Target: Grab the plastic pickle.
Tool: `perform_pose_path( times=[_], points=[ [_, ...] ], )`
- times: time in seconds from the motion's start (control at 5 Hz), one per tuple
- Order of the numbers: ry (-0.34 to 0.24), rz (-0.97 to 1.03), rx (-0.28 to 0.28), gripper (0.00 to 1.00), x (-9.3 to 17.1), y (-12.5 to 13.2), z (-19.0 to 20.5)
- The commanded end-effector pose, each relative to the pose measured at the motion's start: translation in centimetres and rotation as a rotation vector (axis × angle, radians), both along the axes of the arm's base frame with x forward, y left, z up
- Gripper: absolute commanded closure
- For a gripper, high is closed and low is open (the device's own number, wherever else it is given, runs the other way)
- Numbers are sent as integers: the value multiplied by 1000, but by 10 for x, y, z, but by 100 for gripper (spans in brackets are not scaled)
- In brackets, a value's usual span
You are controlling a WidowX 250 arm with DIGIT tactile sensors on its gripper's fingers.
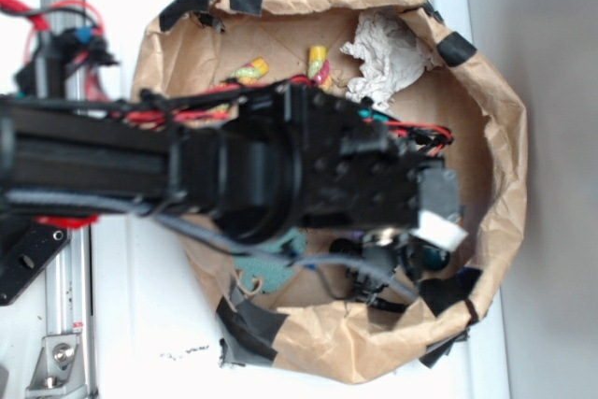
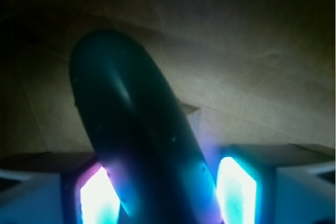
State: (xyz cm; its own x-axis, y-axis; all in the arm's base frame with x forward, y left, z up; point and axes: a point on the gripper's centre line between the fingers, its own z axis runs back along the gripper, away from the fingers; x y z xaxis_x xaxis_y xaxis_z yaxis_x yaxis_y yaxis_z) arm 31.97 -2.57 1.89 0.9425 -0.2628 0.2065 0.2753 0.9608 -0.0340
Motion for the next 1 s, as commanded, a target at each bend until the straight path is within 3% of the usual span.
perform_pose_path(
  times=[0.0, 0.2, 0.4, 0.6, 0.8],
  points=[
    [16, 202, 34, 100, -11, 15, 44],
    [-33, 429, -58, 100, -35, 27, 88],
    [-10, 678, -25, 100, -48, 36, 110],
    [-3, 708, -95, 100, -56, 36, 120],
    [-9, 733, -52, 100, -56, 37, 116]
  ],
)
